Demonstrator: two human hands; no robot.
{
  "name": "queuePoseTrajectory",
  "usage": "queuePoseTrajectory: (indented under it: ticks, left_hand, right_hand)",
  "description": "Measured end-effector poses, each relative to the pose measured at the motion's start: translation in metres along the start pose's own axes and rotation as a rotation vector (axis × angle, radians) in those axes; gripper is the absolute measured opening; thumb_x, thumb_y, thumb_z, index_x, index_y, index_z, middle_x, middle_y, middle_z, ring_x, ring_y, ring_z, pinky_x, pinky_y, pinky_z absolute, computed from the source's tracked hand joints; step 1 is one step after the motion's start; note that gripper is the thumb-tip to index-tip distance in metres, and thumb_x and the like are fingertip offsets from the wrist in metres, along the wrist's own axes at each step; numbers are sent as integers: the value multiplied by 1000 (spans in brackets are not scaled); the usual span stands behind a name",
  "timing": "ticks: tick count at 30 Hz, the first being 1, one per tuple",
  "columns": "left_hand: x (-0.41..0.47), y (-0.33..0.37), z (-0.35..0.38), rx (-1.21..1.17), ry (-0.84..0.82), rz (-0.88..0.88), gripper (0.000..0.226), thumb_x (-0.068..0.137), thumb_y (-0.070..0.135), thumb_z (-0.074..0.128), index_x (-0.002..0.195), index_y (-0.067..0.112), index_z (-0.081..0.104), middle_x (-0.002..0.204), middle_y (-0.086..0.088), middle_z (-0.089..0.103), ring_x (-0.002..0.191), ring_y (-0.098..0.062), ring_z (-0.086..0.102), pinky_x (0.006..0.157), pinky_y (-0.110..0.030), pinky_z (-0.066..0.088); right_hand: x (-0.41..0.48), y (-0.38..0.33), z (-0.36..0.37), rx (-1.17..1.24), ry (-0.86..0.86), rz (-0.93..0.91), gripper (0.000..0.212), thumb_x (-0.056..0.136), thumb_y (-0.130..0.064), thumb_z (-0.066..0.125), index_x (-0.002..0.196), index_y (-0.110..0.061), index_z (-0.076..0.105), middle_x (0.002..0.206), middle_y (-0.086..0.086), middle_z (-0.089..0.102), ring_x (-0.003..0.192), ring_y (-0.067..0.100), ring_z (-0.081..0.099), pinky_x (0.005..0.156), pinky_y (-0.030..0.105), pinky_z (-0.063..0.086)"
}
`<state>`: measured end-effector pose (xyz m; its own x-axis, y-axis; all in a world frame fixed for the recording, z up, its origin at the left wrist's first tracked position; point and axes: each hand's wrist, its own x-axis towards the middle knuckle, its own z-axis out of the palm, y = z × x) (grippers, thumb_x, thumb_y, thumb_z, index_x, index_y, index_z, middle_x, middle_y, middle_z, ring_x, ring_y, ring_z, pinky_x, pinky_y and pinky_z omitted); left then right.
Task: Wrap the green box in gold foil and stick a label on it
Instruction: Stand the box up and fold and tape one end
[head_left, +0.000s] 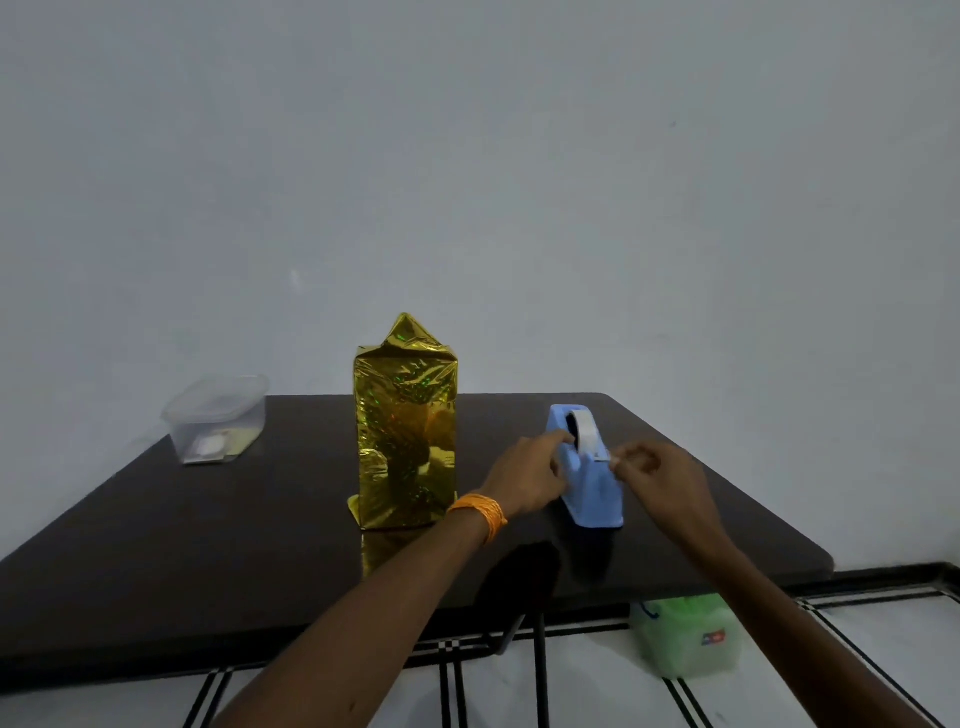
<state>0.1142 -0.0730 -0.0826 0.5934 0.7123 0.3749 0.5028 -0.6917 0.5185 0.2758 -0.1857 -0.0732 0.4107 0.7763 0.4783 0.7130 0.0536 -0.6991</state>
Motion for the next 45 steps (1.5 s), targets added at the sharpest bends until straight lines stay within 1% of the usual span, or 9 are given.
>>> queuePoseTrajectory:
  ticks: [5, 8, 16, 23, 27, 34, 38, 41, 45]
  left_hand:
    - [-3, 25, -78, -26, 280, 161, 34, 86, 13, 58, 117, 24, 63, 84, 3, 72, 75, -14, 68, 72, -39, 58]
    - [-12, 42, -129, -55, 397, 266, 32, 86, 11, 62, 115, 24, 65, 82, 6, 70, 69, -7, 68, 73, -34, 58]
    - [-38, 15, -232, -206, 784, 195, 16, 90, 9, 61, 101, 16, 70, 81, 1, 71, 79, -11, 69, 74, -37, 60]
    - [-50, -54, -231, -335, 491, -43, 27, 100, 31, 51, 99, 16, 74, 96, 2, 75, 99, -11, 69, 99, -47, 51]
    - [-55, -68, -221, -392, 355, 0, 39, 92, 49, 58, 98, 13, 73, 98, -8, 72, 100, -23, 67, 96, -44, 50]
    - [-47, -74, -216, -363, 473, -8, 16, 92, 29, 69, 82, 17, 74, 80, 2, 71, 77, -10, 66, 68, -21, 47]
    - [-44, -76, -211, -370, 520, -38, 19, 92, 31, 69, 83, 15, 74, 81, 0, 72, 81, -15, 68, 69, -24, 49]
    - [-42, -75, -209, -391, 541, -60, 13, 92, 24, 70, 101, 16, 72, 87, -1, 74, 88, -13, 71, 71, -22, 55]
    - [-43, -80, -211, -397, 592, -68, 42, 87, 16, 75, 124, 26, 58, 104, 1, 68, 89, -11, 70, 74, -21, 57]
  right_hand:
    - [19, -55, 13, 247, -18, -159, 23, 92, -19, 68, 113, -28, 65, 107, -8, 69, 98, 7, 66, 77, 20, 50]
    - [28, -91, 29, 381, -86, -188, 48, 88, -23, 74, 128, -40, 55, 121, -4, 59, 104, 12, 65, 83, 29, 54]
    - [57, -164, 70, 595, -324, -374, 75, 78, -15, 84, 140, -33, 45, 108, 0, 74, 109, 10, 66, 97, 38, 53]
    - [72, -193, 97, 682, -326, -382, 68, 80, -9, 82, 138, -21, 49, 92, 9, 76, 89, 18, 73, 80, 27, 59]
    - [78, -194, 106, 728, -261, -353, 58, 83, -8, 79, 133, -16, 52, 85, 7, 76, 82, 18, 74, 75, 25, 58]
    - [92, -199, 115, 702, -231, -323, 52, 85, -14, 78, 131, -18, 53, 84, 7, 77, 85, 14, 74, 84, 24, 54]
    - [97, -198, 117, 729, -277, -264, 55, 85, -14, 79, 133, -17, 52, 87, 9, 77, 86, 14, 74, 70, 12, 52]
    - [101, -195, 121, 719, -292, -240, 55, 83, -15, 80, 132, -19, 53, 90, 9, 77, 88, 16, 74, 81, 26, 57]
    - [106, -193, 126, 636, -312, -233, 57, 82, -22, 81, 132, -23, 52, 98, 7, 76, 93, 17, 73, 85, 33, 58]
